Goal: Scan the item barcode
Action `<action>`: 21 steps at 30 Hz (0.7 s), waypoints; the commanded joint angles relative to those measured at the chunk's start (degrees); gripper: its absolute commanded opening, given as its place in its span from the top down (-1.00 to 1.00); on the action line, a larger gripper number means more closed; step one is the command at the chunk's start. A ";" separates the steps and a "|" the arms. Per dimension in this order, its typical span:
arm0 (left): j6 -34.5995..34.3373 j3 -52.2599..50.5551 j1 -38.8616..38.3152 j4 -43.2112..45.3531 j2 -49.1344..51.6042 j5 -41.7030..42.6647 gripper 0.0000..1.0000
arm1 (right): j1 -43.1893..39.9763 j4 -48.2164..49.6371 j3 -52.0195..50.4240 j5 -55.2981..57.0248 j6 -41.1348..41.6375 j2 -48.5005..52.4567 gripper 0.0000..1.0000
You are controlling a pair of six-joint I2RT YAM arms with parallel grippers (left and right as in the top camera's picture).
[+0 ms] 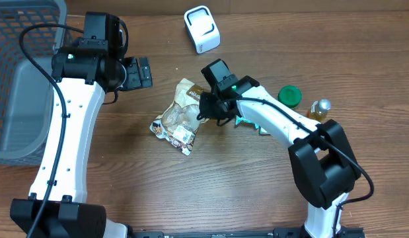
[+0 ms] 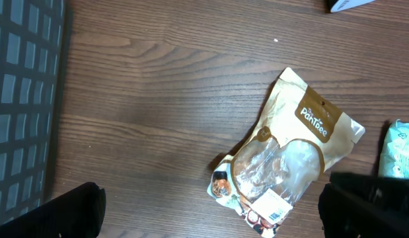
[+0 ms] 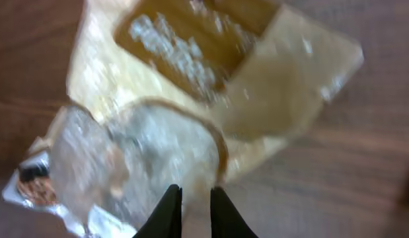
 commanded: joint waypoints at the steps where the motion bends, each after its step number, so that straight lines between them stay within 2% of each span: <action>1: 0.48 -0.02 -0.17 0.04 0.44 0.28 -0.99 | 0.15 -5.14 -0.55 -2.91 1.20 -1.16 0.75; 6: 0.48 -0.02 -0.17 0.04 0.44 0.28 -0.99 | 1.55 -12.04 -1.29 -3.06 1.16 -0.76 0.76; 18: 0.48 -0.02 -0.17 0.04 0.44 0.28 -0.99 | 6.38 -8.37 -7.34 -3.17 1.22 -0.68 0.74; 21: 0.48 -0.02 -0.28 0.04 0.44 0.28 -0.99 | 7.72 -6.69 -7.34 -3.43 1.20 -0.68 0.65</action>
